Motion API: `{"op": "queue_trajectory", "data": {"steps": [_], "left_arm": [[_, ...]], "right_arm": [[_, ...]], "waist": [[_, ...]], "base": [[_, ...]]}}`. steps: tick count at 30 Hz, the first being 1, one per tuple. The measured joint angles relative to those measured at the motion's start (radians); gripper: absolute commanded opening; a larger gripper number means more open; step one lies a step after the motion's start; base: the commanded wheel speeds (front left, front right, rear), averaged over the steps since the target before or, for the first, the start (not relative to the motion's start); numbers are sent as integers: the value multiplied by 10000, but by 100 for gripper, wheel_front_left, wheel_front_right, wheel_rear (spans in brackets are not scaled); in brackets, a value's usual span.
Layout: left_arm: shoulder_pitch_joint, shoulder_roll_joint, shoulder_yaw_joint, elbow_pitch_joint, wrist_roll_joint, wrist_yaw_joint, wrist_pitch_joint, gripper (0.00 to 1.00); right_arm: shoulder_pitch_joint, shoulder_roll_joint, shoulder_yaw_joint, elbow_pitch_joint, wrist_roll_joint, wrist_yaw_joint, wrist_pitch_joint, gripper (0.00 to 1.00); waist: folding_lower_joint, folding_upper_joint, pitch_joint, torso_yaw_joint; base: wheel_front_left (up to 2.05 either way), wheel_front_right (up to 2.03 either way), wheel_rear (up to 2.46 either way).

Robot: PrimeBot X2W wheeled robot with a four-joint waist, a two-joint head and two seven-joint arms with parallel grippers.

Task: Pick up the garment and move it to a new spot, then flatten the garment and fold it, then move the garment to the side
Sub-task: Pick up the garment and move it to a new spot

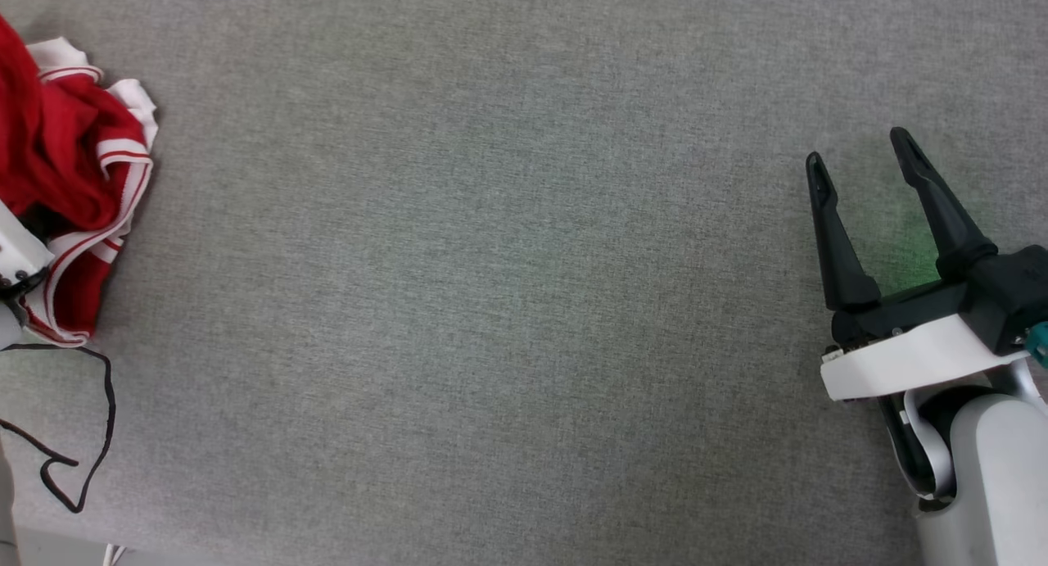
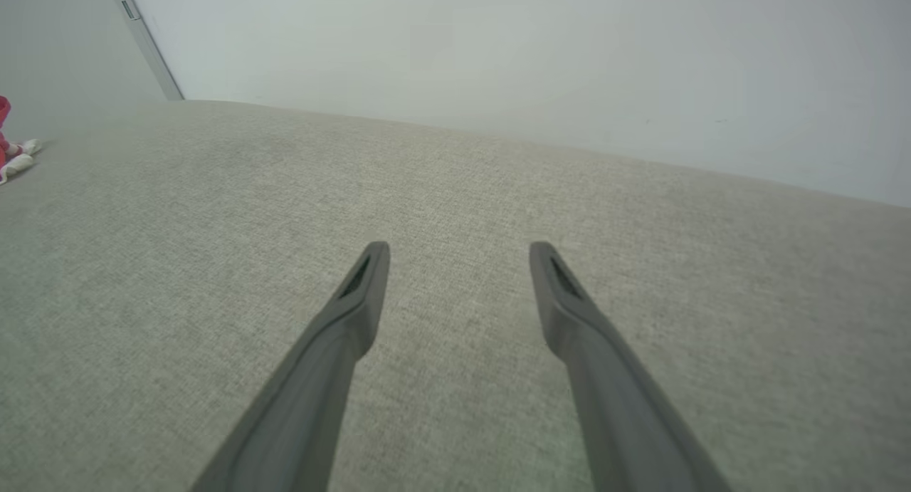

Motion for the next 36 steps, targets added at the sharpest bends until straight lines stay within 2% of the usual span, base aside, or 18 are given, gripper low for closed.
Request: {"op": "queue_trajectory", "data": {"steps": [1, 3, 4, 8, 16, 21, 26, 32, 36], "left_arm": [[-19, -29, 63, 75, -69, 84, 29, 100], [-60, -52, 121, 140, -130, 242, 4, 5], [-60, -86, 117, 176, -121, 286, -113, 0], [-38, -157, 46, 299, 105, 453, -844, 0], [-155, -104, -222, -38, 947, 796, -3735, 0], [-389, 10, -616, -297, 1553, 752, -5576, 0], [-521, -27, -974, -441, 1814, 451, -6784, 0], [-359, -663, -1638, -700, 2023, 178, -7478, 0], [271, -1544, -2190, -1333, 2057, 125, -7607, 0]], "right_arm": [[-32, -2, 8, 19, 0, 0, 0, 100], [-36, -19, 10, 75, 0, 0, 0, 100], [-42, -19, 6, 102, 0, 0, 0, 100], [-55, -12, 21, 234, 0, 0, -4, 100], [251, 186, -125, 568, 0, 0, -140, 100], [584, 422, -213, 782, 29, 0, -267, 100], [956, 642, -391, 928, 75, 0, -336, 100], [1562, 825, -706, 1045, 128, 0, -362, 100], [1966, 876, -848, 1057, 169, 0, -345, 100]], "waist": [[0, 0, 45, -40], [0, 0, 73, -77], [0, 0, 49, -73], [0, 0, -212, -41], [0, 0, -1207, 115], [-1, 0, -2074, 202], [-1, 0, -3038, 171], [-2, 0, -4099, -81], [-4, 0, -4649, -477]], "base": [[0, 0, 0], [0, 0, 0], [0, 0, 0], [0, 0, 0], [0, 0, 0], [0, 0, 0], [0, 0, 0], [0, 0, 0], [0, 0, 0]]}}
